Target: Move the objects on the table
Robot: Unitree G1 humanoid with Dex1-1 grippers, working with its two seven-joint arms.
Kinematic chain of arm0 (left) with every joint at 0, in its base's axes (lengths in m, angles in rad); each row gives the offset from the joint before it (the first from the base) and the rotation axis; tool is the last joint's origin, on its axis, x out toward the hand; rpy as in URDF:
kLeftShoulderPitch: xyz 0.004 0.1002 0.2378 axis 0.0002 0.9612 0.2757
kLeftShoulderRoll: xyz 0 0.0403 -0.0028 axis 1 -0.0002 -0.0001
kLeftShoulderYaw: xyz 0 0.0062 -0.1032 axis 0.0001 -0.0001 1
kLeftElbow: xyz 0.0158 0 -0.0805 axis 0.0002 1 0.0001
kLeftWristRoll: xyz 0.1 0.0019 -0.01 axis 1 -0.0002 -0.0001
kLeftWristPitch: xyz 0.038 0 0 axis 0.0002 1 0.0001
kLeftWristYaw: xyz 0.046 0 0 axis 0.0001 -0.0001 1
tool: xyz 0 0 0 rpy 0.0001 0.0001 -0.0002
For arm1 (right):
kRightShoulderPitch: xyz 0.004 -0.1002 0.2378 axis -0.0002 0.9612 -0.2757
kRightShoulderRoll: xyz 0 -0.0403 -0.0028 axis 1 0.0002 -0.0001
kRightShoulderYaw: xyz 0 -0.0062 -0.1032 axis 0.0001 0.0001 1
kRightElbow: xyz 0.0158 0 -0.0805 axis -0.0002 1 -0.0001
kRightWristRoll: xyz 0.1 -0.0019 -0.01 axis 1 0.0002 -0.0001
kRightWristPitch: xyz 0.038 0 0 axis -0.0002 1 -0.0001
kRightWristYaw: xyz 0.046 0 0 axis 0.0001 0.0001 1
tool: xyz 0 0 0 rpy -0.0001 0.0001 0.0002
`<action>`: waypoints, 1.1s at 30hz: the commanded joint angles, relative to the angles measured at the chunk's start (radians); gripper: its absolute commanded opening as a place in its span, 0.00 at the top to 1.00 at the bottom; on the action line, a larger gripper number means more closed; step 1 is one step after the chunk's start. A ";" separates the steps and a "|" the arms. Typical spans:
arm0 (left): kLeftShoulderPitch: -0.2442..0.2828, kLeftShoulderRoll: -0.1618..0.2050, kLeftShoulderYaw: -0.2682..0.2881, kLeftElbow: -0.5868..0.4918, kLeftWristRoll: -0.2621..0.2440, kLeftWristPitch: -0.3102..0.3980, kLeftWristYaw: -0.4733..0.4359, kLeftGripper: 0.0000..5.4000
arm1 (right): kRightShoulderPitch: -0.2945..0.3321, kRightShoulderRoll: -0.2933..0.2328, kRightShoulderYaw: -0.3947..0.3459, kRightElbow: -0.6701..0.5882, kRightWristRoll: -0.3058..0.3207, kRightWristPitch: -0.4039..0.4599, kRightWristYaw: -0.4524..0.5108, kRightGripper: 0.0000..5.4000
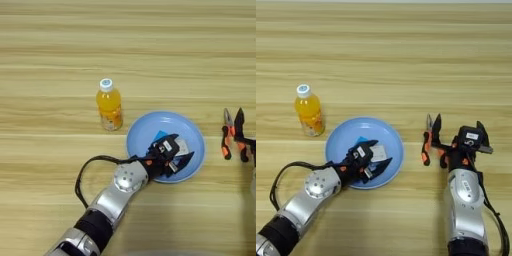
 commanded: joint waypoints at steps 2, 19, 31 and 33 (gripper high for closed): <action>-0.017 -0.043 -0.004 0.018 0.017 -0.012 0.005 0.45 | 0.000 0.005 -0.002 -0.004 0.000 -0.003 -0.006 0.00; -0.025 -0.041 0.003 0.021 0.033 -0.016 0.032 0.25 | 0.000 0.005 -0.002 0.000 -0.001 -0.003 -0.007 0.00; -0.027 -0.046 0.009 0.015 0.031 -0.021 0.040 0.03 | 0.001 0.001 -0.002 0.002 0.000 -0.001 -0.002 0.00; -0.026 -0.048 0.014 0.007 0.024 -0.030 0.042 0.00 | 0.001 0.000 -0.003 0.003 0.000 0.000 0.000 0.00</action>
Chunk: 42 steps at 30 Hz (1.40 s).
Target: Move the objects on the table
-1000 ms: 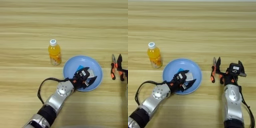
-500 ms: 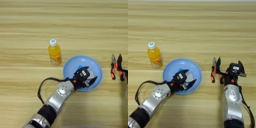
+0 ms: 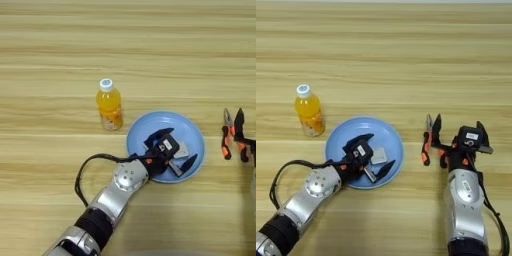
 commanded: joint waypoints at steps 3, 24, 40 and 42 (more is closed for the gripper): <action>-0.009 -0.051 0.014 -0.030 -0.015 -0.032 0.002 0.00 | -0.001 -0.001 -0.002 0.004 0.001 0.000 -0.001 0.00; 0.055 -0.014 0.044 -0.488 -0.162 -0.086 -0.023 0.00 | -0.008 0.003 0.004 0.006 -0.002 0.002 0.000 0.00; 0.096 0.108 0.359 -0.750 -0.275 0.053 0.068 0.00 | -0.017 0.004 0.006 0.009 -0.004 -0.001 -0.001 0.00; 0.098 0.124 0.410 -0.757 -0.287 0.055 0.084 0.00 | -0.019 0.002 0.005 0.012 -0.003 -0.001 0.000 0.00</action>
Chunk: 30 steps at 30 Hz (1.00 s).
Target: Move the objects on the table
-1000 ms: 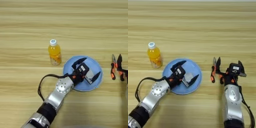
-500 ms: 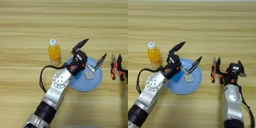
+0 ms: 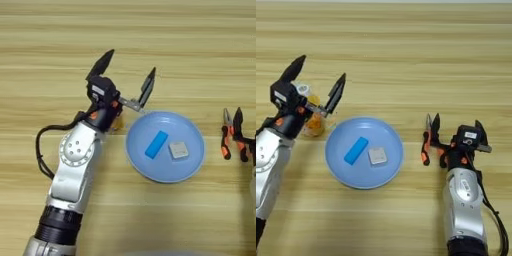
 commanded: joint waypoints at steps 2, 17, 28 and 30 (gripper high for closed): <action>0.002 0.049 0.131 -0.025 -0.031 0.014 0.043 0.00 | -0.014 0.001 0.000 0.010 0.002 -0.001 -0.002 0.00; -0.054 0.133 0.346 0.298 -0.017 -0.073 0.107 0.00 | 0.005 0.003 0.015 -0.034 -0.018 0.004 -0.004 0.00; -0.111 0.151 0.391 0.557 -0.017 -0.141 0.124 0.00 | 0.033 0.003 0.027 -0.099 -0.041 0.023 -0.011 0.00; -0.125 0.152 0.398 0.607 -0.019 -0.151 0.128 0.00 | 0.034 0.002 0.027 -0.102 -0.040 0.025 -0.010 0.00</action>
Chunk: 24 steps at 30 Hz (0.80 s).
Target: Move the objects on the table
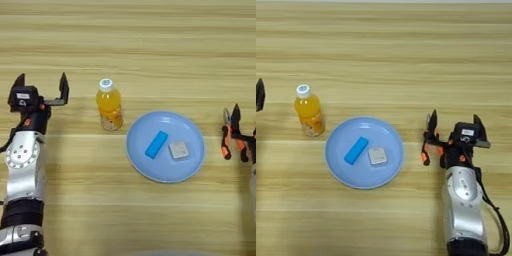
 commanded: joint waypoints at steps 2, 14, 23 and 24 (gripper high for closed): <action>-0.052 0.020 0.025 0.155 0.002 -0.034 0.026 0.00 | 0.008 0.001 0.002 -0.011 -0.001 0.017 -0.004 0.00; -0.091 0.016 -0.002 0.356 0.037 -0.123 0.030 0.00 | 0.043 0.011 0.028 -0.087 -0.013 0.039 0.000 0.00; -0.104 0.008 -0.016 0.422 0.044 -0.152 0.034 0.00 | 0.135 0.039 0.133 -0.285 -0.065 0.129 0.013 0.00; -0.105 0.008 -0.016 0.426 0.043 -0.154 0.034 0.00 | 0.143 0.039 0.145 -0.306 -0.070 0.143 0.017 0.00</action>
